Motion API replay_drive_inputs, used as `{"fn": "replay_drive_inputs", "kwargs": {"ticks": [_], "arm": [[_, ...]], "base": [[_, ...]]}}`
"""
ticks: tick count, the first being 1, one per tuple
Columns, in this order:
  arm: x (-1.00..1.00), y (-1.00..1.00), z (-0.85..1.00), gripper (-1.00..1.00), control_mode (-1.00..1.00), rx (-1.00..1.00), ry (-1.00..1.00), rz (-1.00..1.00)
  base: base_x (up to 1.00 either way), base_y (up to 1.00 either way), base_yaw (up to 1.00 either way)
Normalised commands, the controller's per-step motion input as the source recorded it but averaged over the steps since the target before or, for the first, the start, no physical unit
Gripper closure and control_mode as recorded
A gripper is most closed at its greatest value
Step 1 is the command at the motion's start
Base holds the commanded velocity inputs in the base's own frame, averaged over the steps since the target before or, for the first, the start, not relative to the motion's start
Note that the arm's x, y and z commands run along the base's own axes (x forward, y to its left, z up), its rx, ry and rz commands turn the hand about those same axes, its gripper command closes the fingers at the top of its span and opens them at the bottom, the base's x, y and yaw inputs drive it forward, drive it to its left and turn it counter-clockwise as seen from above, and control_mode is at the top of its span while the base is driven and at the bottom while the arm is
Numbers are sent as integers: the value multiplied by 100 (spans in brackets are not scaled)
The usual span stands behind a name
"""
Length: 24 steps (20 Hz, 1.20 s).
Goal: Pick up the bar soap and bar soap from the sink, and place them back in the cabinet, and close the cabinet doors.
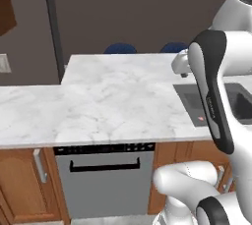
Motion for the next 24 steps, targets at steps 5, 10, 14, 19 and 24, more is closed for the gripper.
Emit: {"fn": "replay_drive_inputs", "kwargs": {"ticks": [5,10,14,19,24], "arm": [[0,0,0,-100,100,0,0,0],[0,0,0,-100,100,0,0,0],[0,0,0,-100,100,0,0,0],[0,0,0,-100,100,0,0,0],[0,0,0,-100,100,0,0,0]], "base": [[0,-42,-42],[2,-61,-16],[2,-58,-11],[10,-67,-1],[13,-51,0]]}}
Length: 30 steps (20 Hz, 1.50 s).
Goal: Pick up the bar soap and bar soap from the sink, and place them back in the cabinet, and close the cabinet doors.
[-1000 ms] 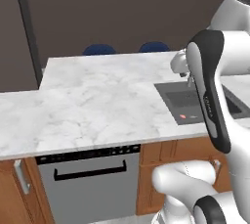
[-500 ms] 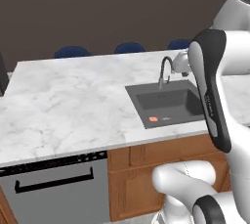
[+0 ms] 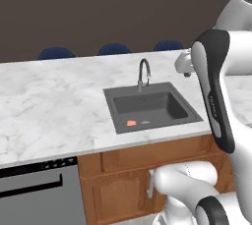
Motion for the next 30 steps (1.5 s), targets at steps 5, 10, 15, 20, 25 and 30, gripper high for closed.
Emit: {"fn": "replay_drive_inputs", "kwargs": {"ticks": [5,10,15,20,25,30], "arm": [[0,0,0,-100,100,0,0,0],[0,0,0,-100,100,0,0,0],[0,0,0,-100,100,0,0,0],[0,0,0,-100,100,0,0,0],[0,0,0,-100,100,0,0,0],[0,0,0,-100,100,0,0,0]], "base": [[36,-34,-1],[55,-5,0],[39,0,-1],[36,0,-1],[30,0,0],[3,0,0]]}}
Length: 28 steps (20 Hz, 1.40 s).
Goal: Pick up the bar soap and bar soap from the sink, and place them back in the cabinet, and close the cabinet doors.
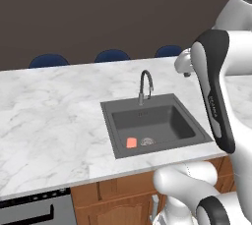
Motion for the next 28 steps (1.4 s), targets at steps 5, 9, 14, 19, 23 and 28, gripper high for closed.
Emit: {"fn": "replay_drive_inputs", "kwargs": {"ticks": [5,9,14,19,23,28], "arm": [[0,0,0,-100,-100,0,0,0],[2,0,0,-100,-100,0,0,0],[33,0,0,-100,-100,0,0,-1],[29,0,-11,-100,-100,0,0,0],[13,0,-23,-100,-100,0,0,0],[6,0,-29,-100,-100,0,0,0]], "base": [[0,0,0],[0,0,0],[0,0,0],[0,0,0],[0,0,0],[0,0,0]]}}
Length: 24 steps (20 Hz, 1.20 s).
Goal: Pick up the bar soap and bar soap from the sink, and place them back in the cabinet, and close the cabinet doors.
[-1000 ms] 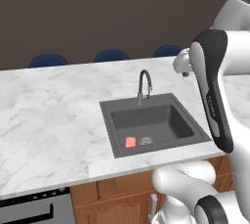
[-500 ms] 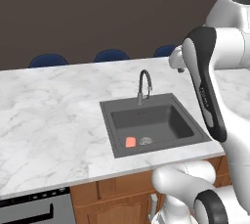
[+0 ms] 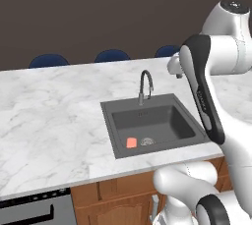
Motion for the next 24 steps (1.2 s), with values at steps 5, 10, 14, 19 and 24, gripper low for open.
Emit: {"fn": "replay_drive_inputs", "kwargs": {"ticks": [5,10,14,19,24], "arm": [[9,0,-26,-100,-100,2,0,-1],[0,0,-28,-100,-100,3,0,-1],[1,0,-27,-100,-100,2,0,-1],[1,0,-26,-100,-100,1,0,0],[5,0,-26,-100,-100,0,0,0]], "base": [[0,0,0],[0,0,0],[0,0,0],[0,0,0],[0,0,0]]}}
